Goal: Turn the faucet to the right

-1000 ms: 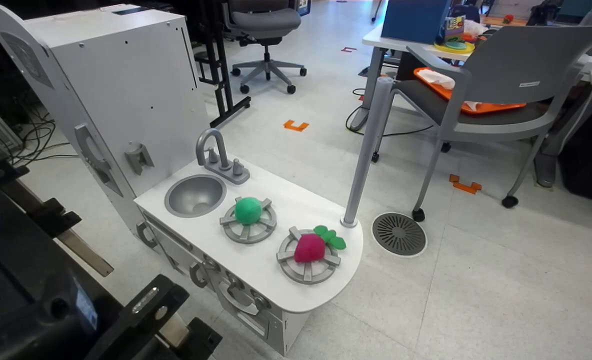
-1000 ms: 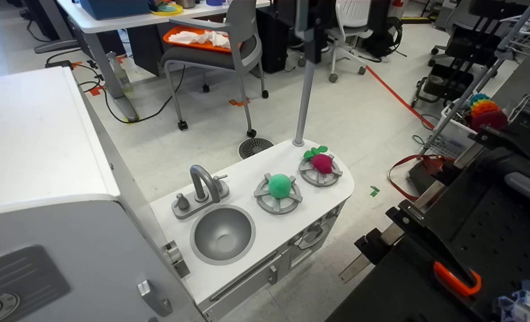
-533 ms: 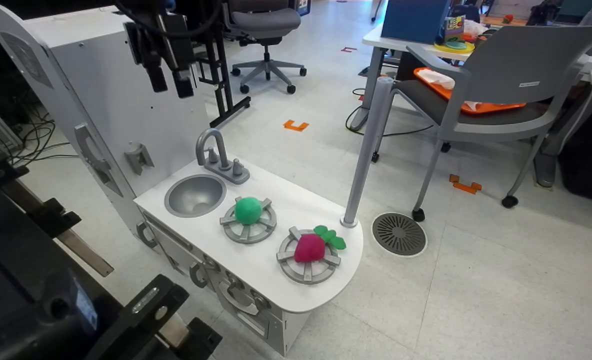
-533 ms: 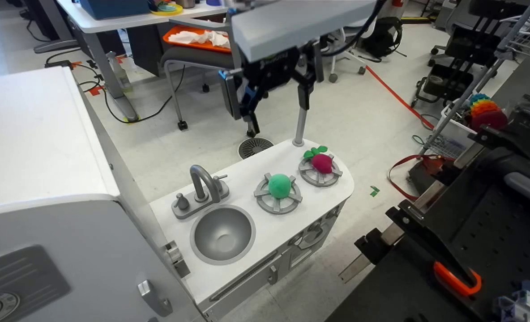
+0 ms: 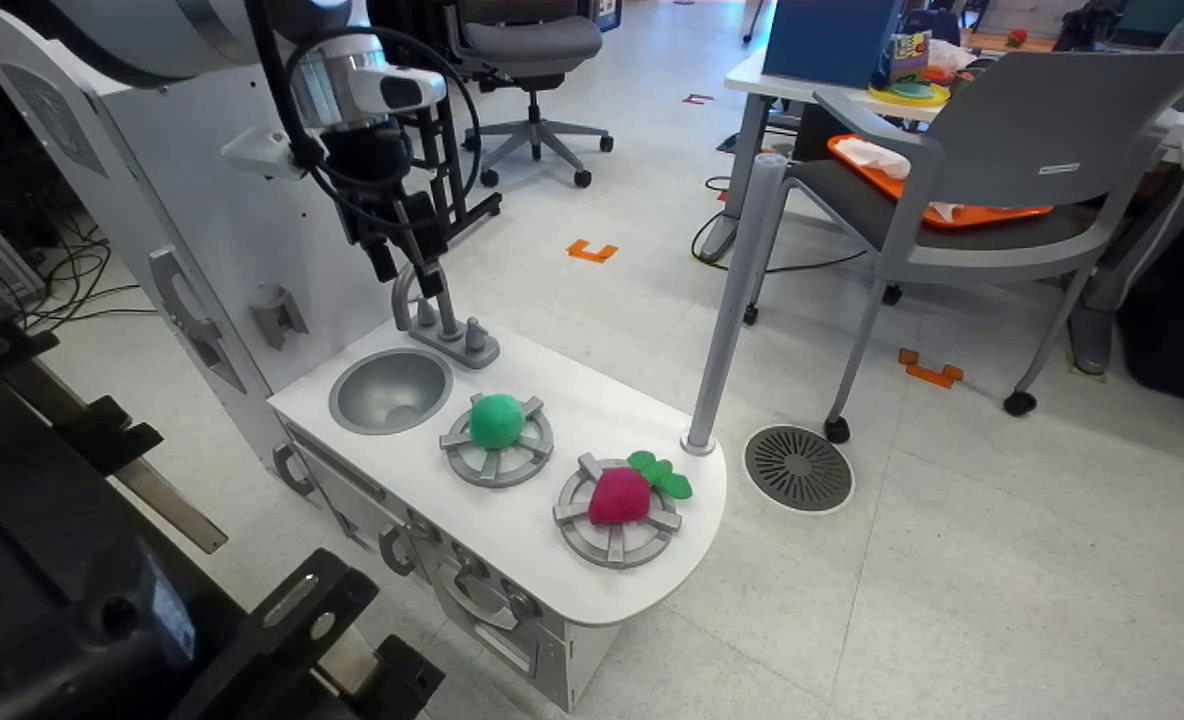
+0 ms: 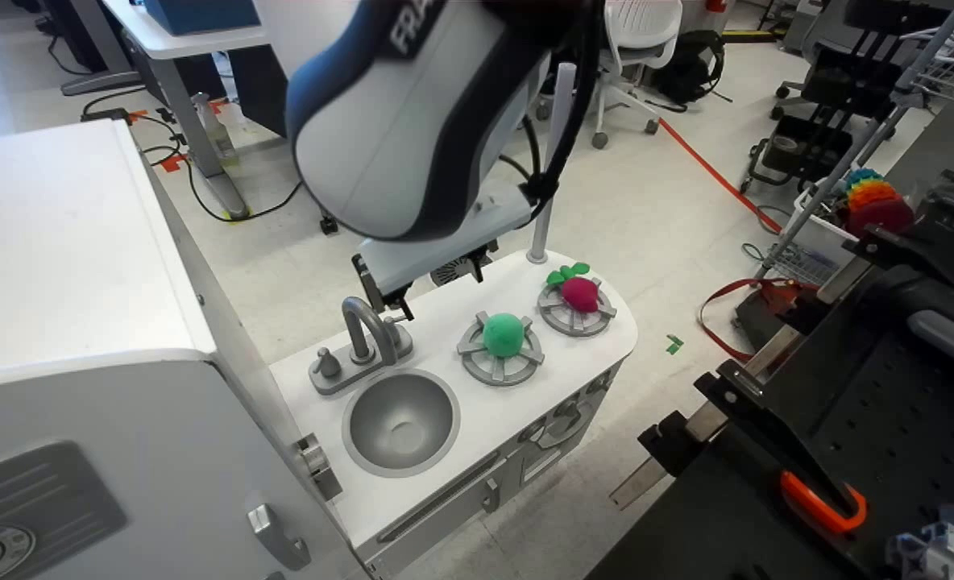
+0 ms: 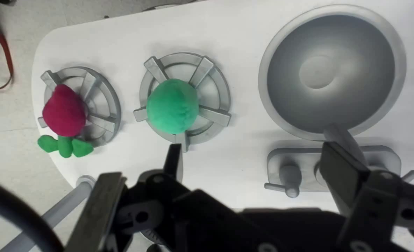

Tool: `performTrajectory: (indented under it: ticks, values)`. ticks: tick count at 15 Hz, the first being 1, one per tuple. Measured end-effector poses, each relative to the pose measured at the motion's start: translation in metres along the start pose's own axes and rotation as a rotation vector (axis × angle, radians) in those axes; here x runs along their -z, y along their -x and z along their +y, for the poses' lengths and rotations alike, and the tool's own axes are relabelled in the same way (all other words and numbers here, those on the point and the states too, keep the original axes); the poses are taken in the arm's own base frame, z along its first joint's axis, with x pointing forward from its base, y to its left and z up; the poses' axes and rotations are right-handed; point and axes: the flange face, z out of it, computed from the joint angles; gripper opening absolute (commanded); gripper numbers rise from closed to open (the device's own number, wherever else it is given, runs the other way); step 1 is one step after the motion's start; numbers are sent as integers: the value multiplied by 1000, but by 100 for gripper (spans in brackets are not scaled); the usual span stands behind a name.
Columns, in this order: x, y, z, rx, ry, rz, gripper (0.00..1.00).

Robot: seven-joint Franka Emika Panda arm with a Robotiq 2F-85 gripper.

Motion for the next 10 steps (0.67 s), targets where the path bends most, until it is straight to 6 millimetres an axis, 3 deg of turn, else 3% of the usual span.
performTrajectory:
  ticks: [3,6,10]
  values:
    - [-27,-2,-33,27,-3,28,100]
    - [-38,-6,-59,37,-23,49,100]
    - [-44,-16,-74,34,-22,64,100]
